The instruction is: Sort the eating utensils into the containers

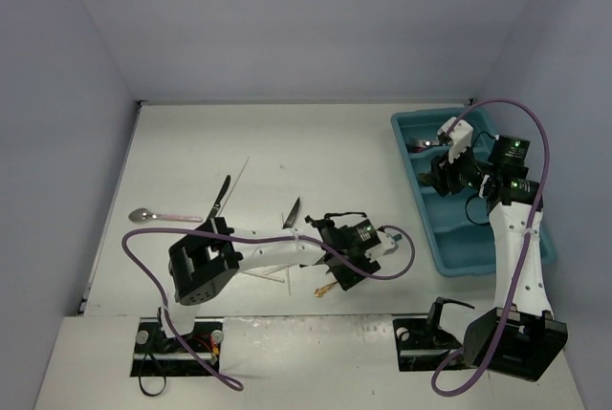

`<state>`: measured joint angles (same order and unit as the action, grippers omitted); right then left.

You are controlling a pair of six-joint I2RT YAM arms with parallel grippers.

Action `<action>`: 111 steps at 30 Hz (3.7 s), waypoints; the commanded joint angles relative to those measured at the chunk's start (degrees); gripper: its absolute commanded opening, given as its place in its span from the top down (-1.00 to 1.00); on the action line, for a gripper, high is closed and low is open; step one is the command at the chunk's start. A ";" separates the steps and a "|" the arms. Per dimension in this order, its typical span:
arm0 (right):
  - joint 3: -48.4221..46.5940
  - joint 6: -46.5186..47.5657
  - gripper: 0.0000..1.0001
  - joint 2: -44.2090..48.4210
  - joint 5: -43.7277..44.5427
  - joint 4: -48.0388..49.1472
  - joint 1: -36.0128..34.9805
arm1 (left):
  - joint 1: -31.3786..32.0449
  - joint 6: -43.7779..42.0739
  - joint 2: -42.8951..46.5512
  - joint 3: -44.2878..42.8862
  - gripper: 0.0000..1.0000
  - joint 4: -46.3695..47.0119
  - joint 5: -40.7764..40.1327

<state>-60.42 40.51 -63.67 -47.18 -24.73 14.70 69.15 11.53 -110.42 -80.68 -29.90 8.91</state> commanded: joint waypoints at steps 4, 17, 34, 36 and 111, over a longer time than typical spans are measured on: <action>-1.99 -0.31 0.14 -0.84 -0.99 2.23 0.73 | 0.29 -0.23 -4.03 -6.27 0.18 -1.98 0.15; -3.62 -0.20 0.15 -0.66 -2.37 2.23 1.29 | -0.06 0.60 -6.38 -8.84 0.97 -4.77 -0.85; -13.05 -32.95 0.23 -11.59 -9.12 24.74 -6.92 | -38.51 19.29 21.60 -6.53 1.00 -0.62 11.70; -14.93 -37.21 0.22 -13.59 -8.43 28.55 -9.99 | -41.65 23.35 23.23 -4.85 1.00 2.06 12.89; -30.34 66.97 1.00 -30.80 20.25 -12.20 -3.68 | -49.66 8.47 29.94 -1.61 -0.77 -12.97 9.07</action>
<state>-94.08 77.00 -96.00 -34.20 -29.88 7.00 19.90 22.80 -77.23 -78.10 -35.76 26.33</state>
